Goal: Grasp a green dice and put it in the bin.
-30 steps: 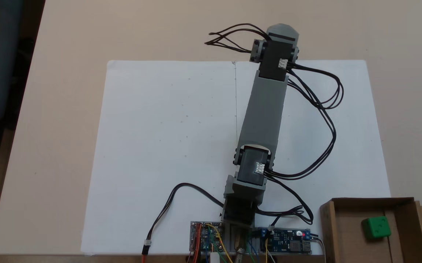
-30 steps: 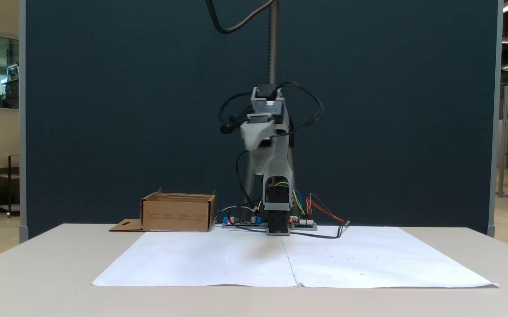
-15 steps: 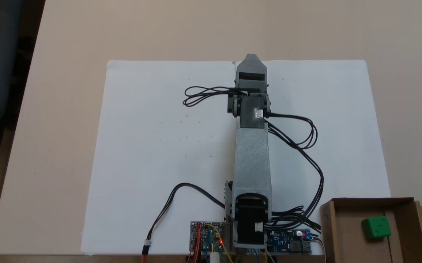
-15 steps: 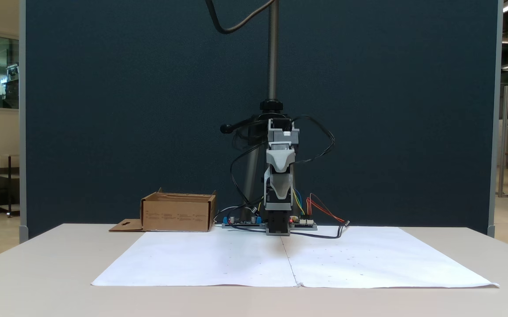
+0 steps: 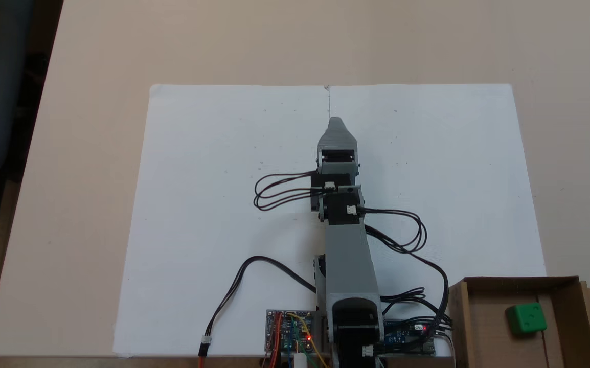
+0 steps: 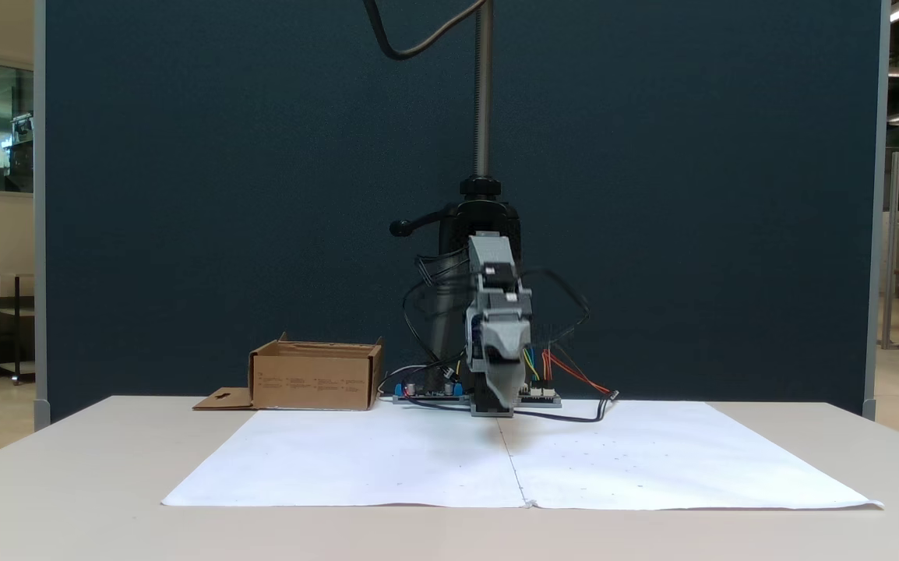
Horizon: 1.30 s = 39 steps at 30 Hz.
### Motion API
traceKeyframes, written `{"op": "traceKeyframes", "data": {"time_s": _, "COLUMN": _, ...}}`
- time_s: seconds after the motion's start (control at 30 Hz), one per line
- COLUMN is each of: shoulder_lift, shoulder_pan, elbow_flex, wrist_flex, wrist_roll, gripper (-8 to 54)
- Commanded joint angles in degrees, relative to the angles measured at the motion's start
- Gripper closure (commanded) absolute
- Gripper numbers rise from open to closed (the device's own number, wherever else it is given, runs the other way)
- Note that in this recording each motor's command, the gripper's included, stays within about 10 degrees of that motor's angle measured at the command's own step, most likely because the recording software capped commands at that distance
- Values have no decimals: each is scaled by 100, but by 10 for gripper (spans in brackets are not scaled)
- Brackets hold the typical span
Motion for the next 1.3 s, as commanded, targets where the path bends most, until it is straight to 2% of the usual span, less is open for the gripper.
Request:
{"op": "traceKeyframes", "data": {"time_s": 0.0, "shoulder_lift": 580, "shoulder_pan": -149, "elbow_flex": -44, "wrist_flex": -771, "wrist_roll": -79, "gripper": 43}}
{"op": "traceKeyframes", "data": {"time_s": 0.53, "shoulder_lift": 677, "shoulder_pan": 0, "elbow_flex": 2021, "wrist_flex": -3909, "wrist_roll": -123, "gripper": 36}}
{"op": "traceKeyframes", "data": {"time_s": 0.9, "shoulder_lift": 677, "shoulder_pan": 176, "elbow_flex": 2716, "wrist_flex": -5649, "wrist_roll": -114, "gripper": 21}}
{"op": "traceKeyframes", "data": {"time_s": 1.27, "shoulder_lift": 668, "shoulder_pan": 396, "elbow_flex": 2733, "wrist_flex": -6880, "wrist_roll": -158, "gripper": 21}}
